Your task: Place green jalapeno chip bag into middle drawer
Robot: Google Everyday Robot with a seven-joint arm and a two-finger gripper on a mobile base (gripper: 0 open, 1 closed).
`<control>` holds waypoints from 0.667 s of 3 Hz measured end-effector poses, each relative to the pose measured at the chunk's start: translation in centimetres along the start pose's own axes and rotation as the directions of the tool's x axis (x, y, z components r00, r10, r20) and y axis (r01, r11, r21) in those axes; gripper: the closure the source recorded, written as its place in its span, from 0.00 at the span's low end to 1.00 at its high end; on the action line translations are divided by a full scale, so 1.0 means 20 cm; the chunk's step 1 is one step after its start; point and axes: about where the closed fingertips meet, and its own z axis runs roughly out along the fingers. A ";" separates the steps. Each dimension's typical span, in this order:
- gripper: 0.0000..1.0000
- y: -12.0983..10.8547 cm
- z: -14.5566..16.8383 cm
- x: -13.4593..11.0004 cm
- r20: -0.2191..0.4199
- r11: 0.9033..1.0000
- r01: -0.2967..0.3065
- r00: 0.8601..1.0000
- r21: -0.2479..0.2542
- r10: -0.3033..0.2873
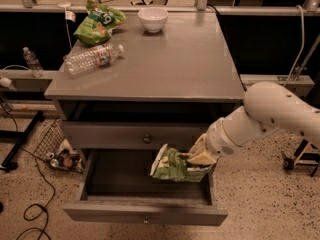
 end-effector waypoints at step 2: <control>1.00 -0.03 0.38 0.15 0.107 0.997 -0.052 0.993 -0.051 0.058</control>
Offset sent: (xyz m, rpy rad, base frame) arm 0.0111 0.0344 -0.1280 0.1925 0.1025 -0.0237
